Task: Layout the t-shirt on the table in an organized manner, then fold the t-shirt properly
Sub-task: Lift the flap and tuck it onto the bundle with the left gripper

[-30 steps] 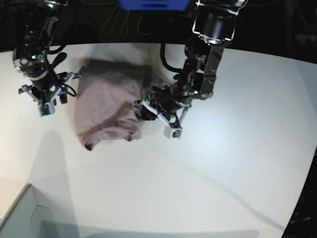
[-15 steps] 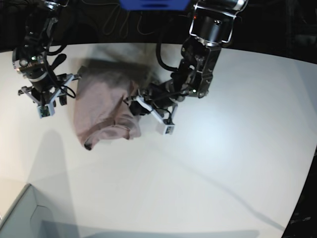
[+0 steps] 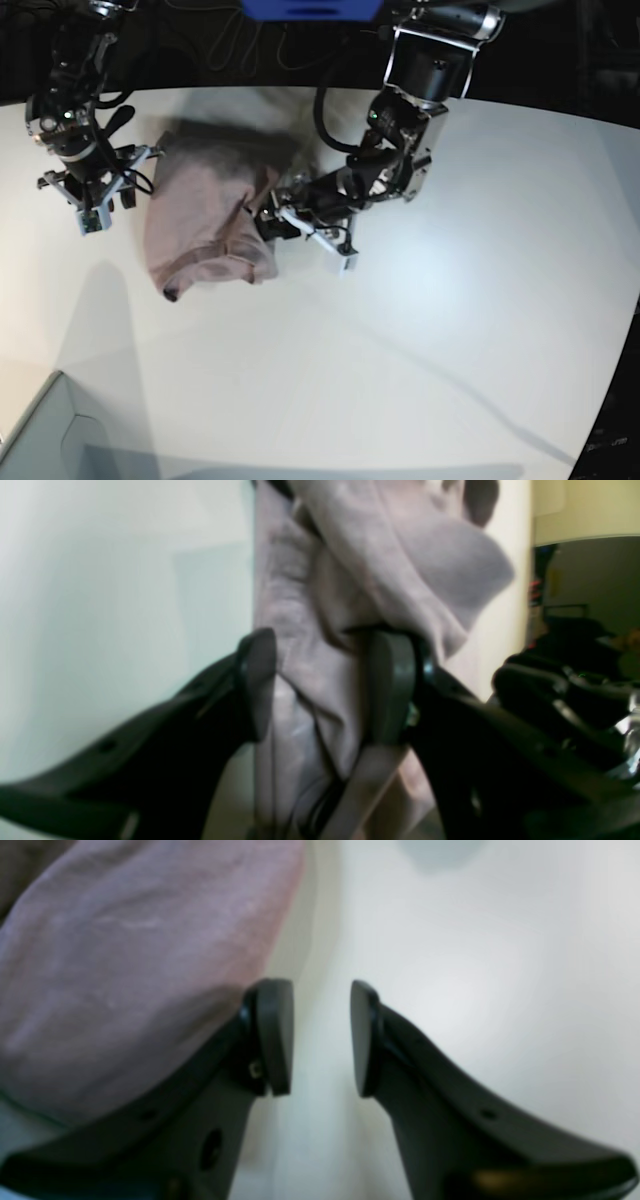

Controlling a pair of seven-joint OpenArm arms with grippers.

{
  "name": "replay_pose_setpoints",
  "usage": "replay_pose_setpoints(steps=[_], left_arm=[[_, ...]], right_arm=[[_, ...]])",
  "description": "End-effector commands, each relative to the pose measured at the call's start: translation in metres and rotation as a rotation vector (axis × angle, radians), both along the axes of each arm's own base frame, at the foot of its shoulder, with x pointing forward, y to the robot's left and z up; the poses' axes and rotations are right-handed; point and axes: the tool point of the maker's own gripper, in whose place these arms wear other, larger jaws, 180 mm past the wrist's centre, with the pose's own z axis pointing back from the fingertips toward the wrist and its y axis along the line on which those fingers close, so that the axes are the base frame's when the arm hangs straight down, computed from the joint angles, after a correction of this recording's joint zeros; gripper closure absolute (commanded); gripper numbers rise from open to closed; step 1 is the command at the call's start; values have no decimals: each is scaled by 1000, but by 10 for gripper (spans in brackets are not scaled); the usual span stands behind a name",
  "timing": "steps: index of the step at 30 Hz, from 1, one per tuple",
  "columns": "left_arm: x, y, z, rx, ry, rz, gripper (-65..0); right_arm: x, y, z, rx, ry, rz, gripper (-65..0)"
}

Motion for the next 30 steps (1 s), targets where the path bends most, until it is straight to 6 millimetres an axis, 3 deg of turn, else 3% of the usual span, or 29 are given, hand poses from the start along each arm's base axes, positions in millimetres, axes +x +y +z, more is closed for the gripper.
replay_pose_setpoints(steps=[1,12,17,20,26,28,30], left_arm=[[12,4,15,-29,-44,19,-298],[22,76,44,-67,-128,126,-297],[24,104,66,-95,-182,159,-297],[28,94,84,-115,-229,141,-297],[38,27,132,-217,-322,80,-296],[33,5,130,-170,-341,18,-296],[30,-6,119,-91,-328,-1,-298]], right_arm=[[8,-2,11,-5,-46,4,-194],[8,0,11,-2,-49,3,-194],[8,0,11,-2,-49,3,-194],[8,0,11,1,-48,3,-194],[9,0,11,1,-51,3,-194],[9,0,11,1,-51,3,-194],[9,0,13,-2,-55,3,-194]])
